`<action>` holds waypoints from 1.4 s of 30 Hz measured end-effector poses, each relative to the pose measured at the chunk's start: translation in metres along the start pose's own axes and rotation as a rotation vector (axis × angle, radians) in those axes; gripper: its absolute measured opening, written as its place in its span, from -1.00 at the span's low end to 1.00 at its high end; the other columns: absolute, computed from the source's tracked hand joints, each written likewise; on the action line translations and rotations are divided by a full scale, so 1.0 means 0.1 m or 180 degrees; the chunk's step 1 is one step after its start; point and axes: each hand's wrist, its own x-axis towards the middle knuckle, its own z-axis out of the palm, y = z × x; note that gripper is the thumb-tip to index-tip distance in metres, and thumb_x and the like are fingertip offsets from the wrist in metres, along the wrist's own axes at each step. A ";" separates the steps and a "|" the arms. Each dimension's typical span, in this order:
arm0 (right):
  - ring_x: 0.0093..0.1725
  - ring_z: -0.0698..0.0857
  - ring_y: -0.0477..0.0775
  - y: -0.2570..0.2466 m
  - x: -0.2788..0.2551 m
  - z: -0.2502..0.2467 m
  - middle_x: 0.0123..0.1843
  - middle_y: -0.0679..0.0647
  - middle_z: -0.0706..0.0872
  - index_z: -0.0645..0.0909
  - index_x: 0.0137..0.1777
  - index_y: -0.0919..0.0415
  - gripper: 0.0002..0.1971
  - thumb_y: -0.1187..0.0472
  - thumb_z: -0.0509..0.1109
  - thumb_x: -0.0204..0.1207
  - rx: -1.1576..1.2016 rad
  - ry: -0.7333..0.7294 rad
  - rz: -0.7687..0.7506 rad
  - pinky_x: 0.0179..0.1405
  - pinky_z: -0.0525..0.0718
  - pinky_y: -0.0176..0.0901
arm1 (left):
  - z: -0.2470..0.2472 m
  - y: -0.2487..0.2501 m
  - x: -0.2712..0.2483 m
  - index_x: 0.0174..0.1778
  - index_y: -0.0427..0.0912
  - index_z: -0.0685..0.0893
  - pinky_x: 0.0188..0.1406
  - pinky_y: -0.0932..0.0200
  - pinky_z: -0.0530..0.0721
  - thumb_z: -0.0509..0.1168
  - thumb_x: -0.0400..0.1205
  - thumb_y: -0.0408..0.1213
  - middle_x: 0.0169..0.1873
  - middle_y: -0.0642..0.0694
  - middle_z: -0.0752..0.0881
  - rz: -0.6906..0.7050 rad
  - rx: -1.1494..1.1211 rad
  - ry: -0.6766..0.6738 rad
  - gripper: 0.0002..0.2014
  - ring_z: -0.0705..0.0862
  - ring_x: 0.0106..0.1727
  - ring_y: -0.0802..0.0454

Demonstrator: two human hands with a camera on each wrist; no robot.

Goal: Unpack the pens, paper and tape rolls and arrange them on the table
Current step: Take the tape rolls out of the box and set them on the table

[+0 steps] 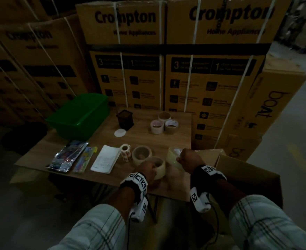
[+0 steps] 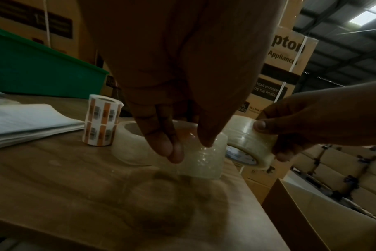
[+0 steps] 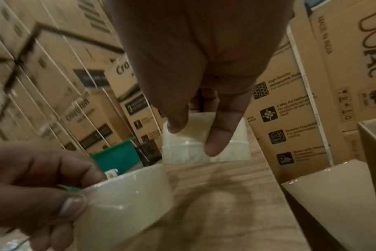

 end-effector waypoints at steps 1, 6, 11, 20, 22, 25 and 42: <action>0.24 0.64 0.30 -0.05 0.07 0.04 0.26 0.26 0.65 0.53 0.31 0.25 -0.57 0.01 0.28 0.53 -0.0041 -0.0039 0.0007 0.17 0.63 0.02 | 0.00 -0.04 0.05 0.32 -0.19 0.62 0.21 0.06 0.56 0.22 0.64 -0.26 0.33 -0.23 0.63 -0.0006 -0.0008 -0.0109 -0.68 0.62 0.30 -0.20; 0.31 0.55 0.32 -0.21 0.35 0.27 0.37 0.28 0.52 0.40 0.41 0.31 -0.48 0.03 0.32 0.54 -0.0272 -0.0041 0.0399 0.22 0.57 0.05 | 0.04 -0.31 0.34 0.21 -0.22 0.67 0.19 0.02 0.62 0.21 0.62 -0.24 0.23 -0.25 0.69 0.0302 -0.0020 -0.0527 -0.71 0.67 0.19 -0.23; 0.33 0.53 0.37 -0.31 0.52 0.50 0.37 0.34 0.50 0.40 0.39 0.38 -0.52 0.11 0.34 0.57 -0.0204 0.0109 0.0736 0.25 0.56 0.07 | 0.08 -0.49 0.50 0.34 -0.17 0.62 0.29 -0.01 0.60 0.18 0.67 -0.26 0.35 -0.20 0.64 0.0586 0.0001 -0.0759 -0.66 0.62 0.31 -0.20; 0.14 0.65 0.46 -0.37 0.67 0.68 0.44 0.33 0.43 0.29 0.54 0.17 -0.44 0.15 0.34 0.56 -0.0553 0.0088 0.0636 0.07 0.65 0.20 | 0.03 -0.68 0.58 0.30 -0.17 0.63 0.27 0.08 0.54 0.24 0.66 -0.24 0.34 -0.20 0.64 0.0885 0.0071 -0.0874 -0.69 0.61 0.33 -0.18; 0.15 0.65 0.44 -0.31 0.69 0.75 0.48 0.29 0.41 0.28 0.54 0.11 -0.45 0.20 0.32 0.56 -0.0619 -0.0097 0.0570 0.02 0.67 0.19 | 0.02 -0.70 0.61 0.31 -0.19 0.62 0.27 0.10 0.53 0.23 0.66 -0.21 0.34 -0.20 0.64 0.0932 0.0142 -0.0900 -0.68 0.60 0.34 -0.18; 0.22 0.63 0.42 -0.26 0.68 0.80 0.51 0.29 0.41 0.32 0.53 0.18 -0.51 0.26 0.25 0.59 -0.0708 -0.0330 0.0478 0.01 0.65 0.13 | 0.00 -0.72 0.63 0.26 -0.15 0.66 0.26 0.06 0.59 0.22 0.66 -0.16 0.28 -0.18 0.68 0.1083 0.0243 -0.0863 -0.69 0.63 0.29 -0.19; 0.33 0.58 0.36 0.01 0.68 0.94 0.55 0.19 0.43 0.31 0.55 0.00 -0.39 -0.10 0.31 0.52 -0.0821 -0.0279 -0.0069 0.28 0.61 0.15 | 0.03 -0.60 1.01 0.57 -0.21 0.34 0.45 -0.07 0.48 0.11 0.72 -0.32 0.50 -0.27 0.45 0.0275 0.0202 -0.0139 -0.54 0.47 0.48 -0.24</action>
